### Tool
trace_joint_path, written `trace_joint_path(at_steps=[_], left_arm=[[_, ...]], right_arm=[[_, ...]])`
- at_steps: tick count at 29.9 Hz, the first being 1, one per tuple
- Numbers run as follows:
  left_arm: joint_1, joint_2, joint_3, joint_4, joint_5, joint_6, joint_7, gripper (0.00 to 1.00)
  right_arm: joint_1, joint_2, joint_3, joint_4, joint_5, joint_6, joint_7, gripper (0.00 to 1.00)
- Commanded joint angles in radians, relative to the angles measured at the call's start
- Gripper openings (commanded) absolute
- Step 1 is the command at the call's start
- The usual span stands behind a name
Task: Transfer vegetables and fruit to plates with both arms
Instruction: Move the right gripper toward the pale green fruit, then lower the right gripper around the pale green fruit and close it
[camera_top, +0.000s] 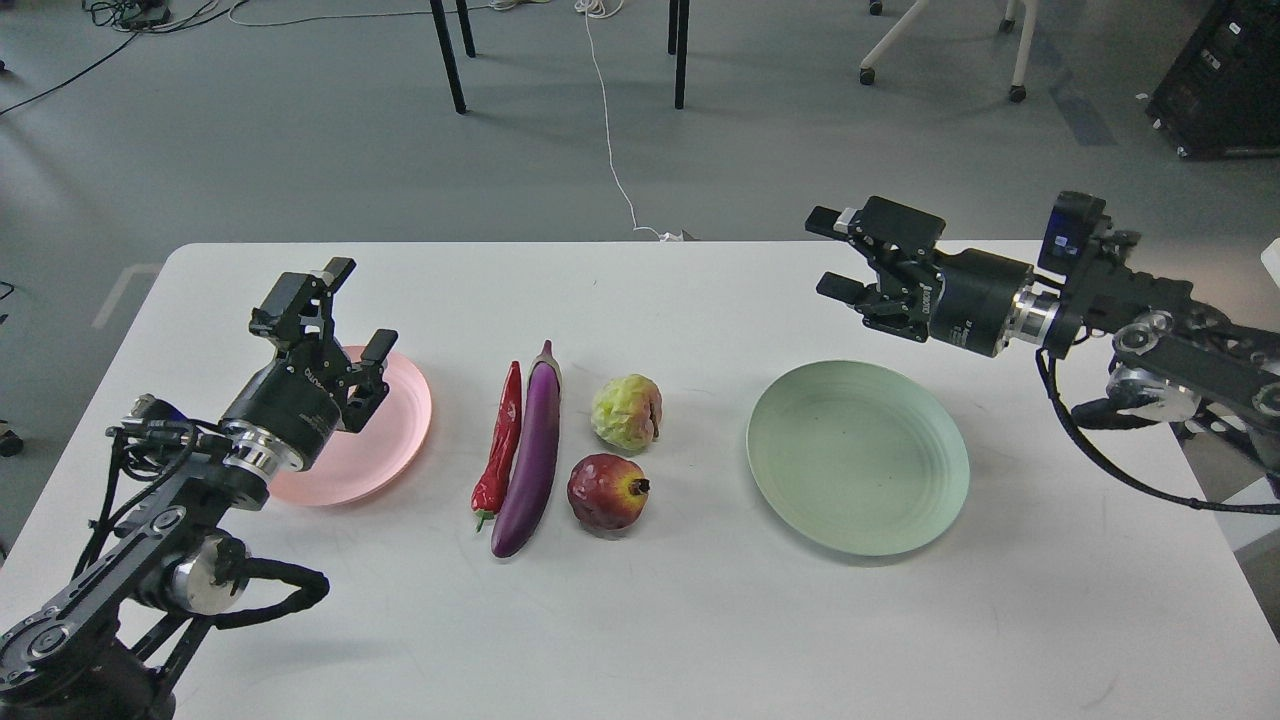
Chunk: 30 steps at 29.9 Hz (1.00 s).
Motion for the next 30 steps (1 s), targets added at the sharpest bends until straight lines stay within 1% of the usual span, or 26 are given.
trace_joint_path(at_steps=[1,4,7,10,14,17,22,30], left_arm=[[-0.001,0.007,-0.002,-0.002,0.000,-0.003,0.001,0.98],[0.000,0.013,-0.002,-0.005,0.000,-0.001,-0.001,0.98],[0.002,0.018,-0.002,-0.010,0.000,0.000,-0.001,0.98],[0.003,0.027,-0.003,-0.021,0.000,0.003,-0.001,0.98],[0.004,0.029,-0.003,-0.035,0.000,0.006,-0.001,0.98],[0.004,0.027,-0.003,-0.039,0.000,0.009,-0.001,0.98],[0.004,0.029,-0.003,-0.039,0.000,0.008,-0.001,0.98],[0.004,0.027,-0.003,-0.041,0.000,0.008,-0.001,0.98]], right_arm=[[0.262,0.099,-0.265,-0.059,-0.106,0.000,0.000,0.99],[0.410,0.251,-0.446,-0.123,-0.236,0.000,0.000,0.99],[0.479,0.384,-0.561,-0.212,-0.394,0.003,0.000,0.99],[0.490,0.506,-0.642,-0.273,-0.478,0.003,0.000,0.99],[0.484,0.606,-0.699,-0.330,-0.481,0.003,0.000,0.99],[0.473,0.621,-0.718,-0.384,-0.479,0.002,0.000,0.99],[0.449,0.621,-0.718,-0.418,-0.479,-0.001,0.000,0.99],[0.384,0.621,-0.657,-0.425,-0.475,-0.038,0.000,0.99]])
